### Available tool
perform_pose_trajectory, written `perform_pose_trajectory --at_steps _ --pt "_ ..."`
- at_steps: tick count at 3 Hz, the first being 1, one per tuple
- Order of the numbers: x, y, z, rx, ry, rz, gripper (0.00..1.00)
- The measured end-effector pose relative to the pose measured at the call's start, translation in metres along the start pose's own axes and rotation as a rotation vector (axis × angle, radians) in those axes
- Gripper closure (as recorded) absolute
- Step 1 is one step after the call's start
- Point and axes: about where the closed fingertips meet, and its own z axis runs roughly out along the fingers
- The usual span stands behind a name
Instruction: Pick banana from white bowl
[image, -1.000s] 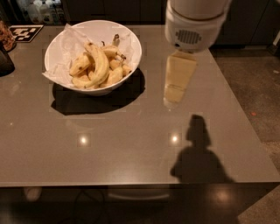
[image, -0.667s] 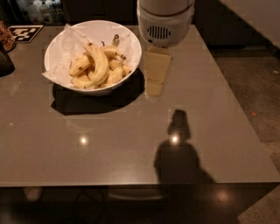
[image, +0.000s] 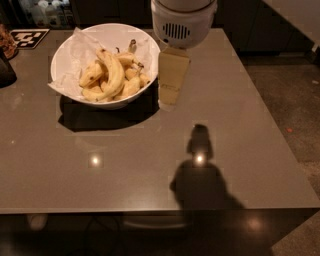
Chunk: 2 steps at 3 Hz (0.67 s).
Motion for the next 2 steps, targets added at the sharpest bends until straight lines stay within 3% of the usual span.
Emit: perform_pose_trajectory --at_steps 1,2 --pt "-0.037 -0.005 0.003 0.001 -0.012 0.009 0.0" --pt "-0.094 -0.022 0.02 -0.016 -0.032 0.027 0.0"
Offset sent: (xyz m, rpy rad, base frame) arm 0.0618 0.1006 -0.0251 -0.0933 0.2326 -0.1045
